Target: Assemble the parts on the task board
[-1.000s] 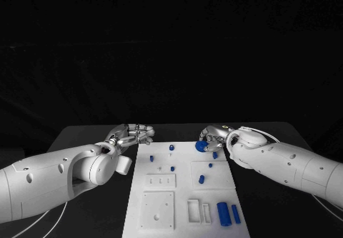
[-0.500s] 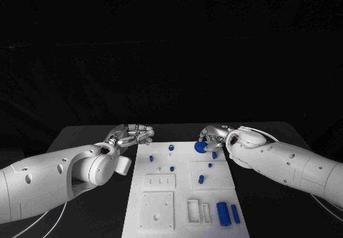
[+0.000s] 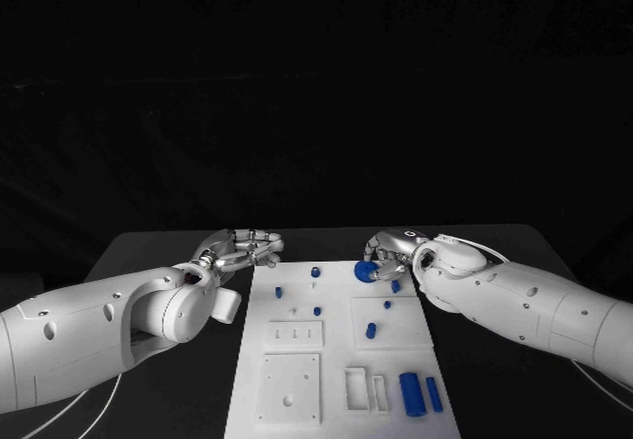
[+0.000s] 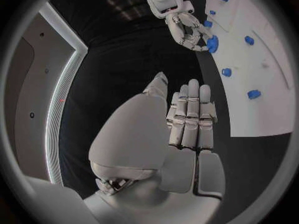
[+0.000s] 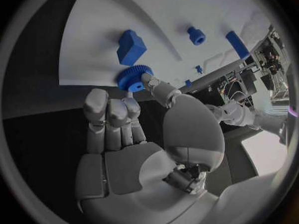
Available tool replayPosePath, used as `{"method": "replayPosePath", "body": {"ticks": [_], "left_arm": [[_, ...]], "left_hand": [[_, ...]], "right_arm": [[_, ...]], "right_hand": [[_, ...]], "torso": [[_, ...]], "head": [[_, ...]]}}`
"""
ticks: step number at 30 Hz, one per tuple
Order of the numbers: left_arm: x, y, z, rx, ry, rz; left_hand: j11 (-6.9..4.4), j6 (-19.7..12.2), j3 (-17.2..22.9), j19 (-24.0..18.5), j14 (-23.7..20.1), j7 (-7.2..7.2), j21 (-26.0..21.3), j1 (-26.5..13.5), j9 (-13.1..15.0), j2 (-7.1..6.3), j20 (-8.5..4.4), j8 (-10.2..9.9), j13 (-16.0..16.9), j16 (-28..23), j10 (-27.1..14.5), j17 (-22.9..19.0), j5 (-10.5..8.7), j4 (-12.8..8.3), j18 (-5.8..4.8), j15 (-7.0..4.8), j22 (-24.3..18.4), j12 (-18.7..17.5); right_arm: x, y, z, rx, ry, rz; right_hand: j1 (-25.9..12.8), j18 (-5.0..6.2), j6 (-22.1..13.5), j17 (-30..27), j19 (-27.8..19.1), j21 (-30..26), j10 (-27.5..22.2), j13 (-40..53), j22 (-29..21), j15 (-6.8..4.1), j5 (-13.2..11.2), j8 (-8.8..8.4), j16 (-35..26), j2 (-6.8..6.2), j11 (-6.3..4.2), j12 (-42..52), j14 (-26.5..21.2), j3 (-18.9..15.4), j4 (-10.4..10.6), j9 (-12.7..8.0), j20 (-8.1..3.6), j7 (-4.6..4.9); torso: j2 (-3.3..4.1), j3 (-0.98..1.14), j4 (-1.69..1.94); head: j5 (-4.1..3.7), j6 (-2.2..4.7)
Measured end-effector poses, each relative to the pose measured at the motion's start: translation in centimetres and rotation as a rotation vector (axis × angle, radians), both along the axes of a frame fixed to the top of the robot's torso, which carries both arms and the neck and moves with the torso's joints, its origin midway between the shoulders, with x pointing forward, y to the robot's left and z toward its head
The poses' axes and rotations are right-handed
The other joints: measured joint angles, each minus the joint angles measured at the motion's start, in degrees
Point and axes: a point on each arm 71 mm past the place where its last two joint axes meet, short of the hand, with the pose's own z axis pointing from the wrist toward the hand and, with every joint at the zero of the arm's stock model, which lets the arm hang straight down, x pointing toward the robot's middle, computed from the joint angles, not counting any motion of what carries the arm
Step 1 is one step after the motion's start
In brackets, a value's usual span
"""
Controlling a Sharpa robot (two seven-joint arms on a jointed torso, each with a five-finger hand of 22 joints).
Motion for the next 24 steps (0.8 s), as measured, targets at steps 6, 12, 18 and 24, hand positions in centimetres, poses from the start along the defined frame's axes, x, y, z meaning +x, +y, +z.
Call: {"method": "replayPosePath", "body": {"ticks": [6, 12, 18, 24], "left_arm": [[0.0, 0.1, 0.0, 0.000, 0.000, 0.000], [0.0, 0.1, 0.0, 0.001, 0.000, 0.001], [0.0, 0.2, 0.0, 0.002, -0.001, 0.004], [0.0, 0.3, 0.0, 0.003, -0.001, 0.006]], "left_hand": [[0.00, 0.00, 0.00, 0.00, 0.00, 0.00, 0.00, 0.00, 0.00, 0.00, 0.00, 0.00, 0.00, -0.22, 0.00, 0.05, 0.00, 0.00, -0.03, 0.00, -0.01, 0.00], [0.00, 0.00, 0.00, 0.00, 0.00, 0.00, 0.00, 0.00, 0.00, 0.00, 0.00, 0.00, 0.00, -0.23, 0.00, 0.05, 0.00, 0.00, -0.09, 0.00, -0.01, 0.00], [0.00, 0.00, 0.00, 0.00, 0.00, 0.00, 0.00, 0.00, 0.00, 0.00, 0.00, 0.00, 0.00, -0.22, 0.00, 0.10, 0.00, 0.00, -0.14, 0.00, -0.02, 0.00], [0.00, 0.00, 0.00, 0.00, 0.00, 0.00, 0.00, 0.00, 0.00, 0.00, 0.00, 0.00, 0.00, -0.22, 0.00, 0.10, 0.00, 0.00, -0.17, 0.00, -0.02, 0.00]], "right_arm": [[-0.2, 0.1, 0.0, -0.006, -0.018, 0.001], [-1.0, 0.7, -0.1, -0.009, -0.043, 0.020], [-2.1, 1.8, 0.4, -0.011, -0.088, 0.046], [-3.2, 3.3, 1.1, -0.016, -0.155, 0.083]], "right_hand": [[-0.75, 0.07, 0.51, 0.16, 0.00, 0.00, 0.23, 0.05, 0.00, -0.08, -0.22, 0.12, -0.22, -0.15, -0.18, 0.00, 0.09, -0.97, 0.60, 1.81, 0.00, -0.14], [-1.06, 0.16, 1.51, 0.27, 0.24, 0.00, 0.42, 0.19, 0.00, -0.20, -0.22, 0.45, -0.23, -0.48, -0.19, 0.17, 0.24, -1.37, 0.87, 2.07, -0.20, -0.73], [-1.81, 0.18, 3.54, 0.47, 0.46, 0.24, 0.62, 0.29, 0.00, -0.24, -0.28, 0.44, -0.22, -1.26, -0.40, 0.21, 0.28, -1.72, 2.05, 1.96, -0.33, -1.18], [-1.47, 0.17, 3.75, 0.65, 0.73, 0.48, 0.83, 0.36, -0.01, -0.59, 0.45, 0.44, -0.22, -1.69, -0.60, 0.21, 0.23, -1.47, 2.78, 2.09, -0.51, -1.38]], "torso": [[0.00, -0.02, -0.02], [-0.01, -0.02, -0.01], [-0.06, -0.02, -0.01], [-0.11, -0.05, -0.02]], "head": [[0.08, -0.01], [0.19, -0.01], [0.31, 0.13], [0.46, 0.21]]}}
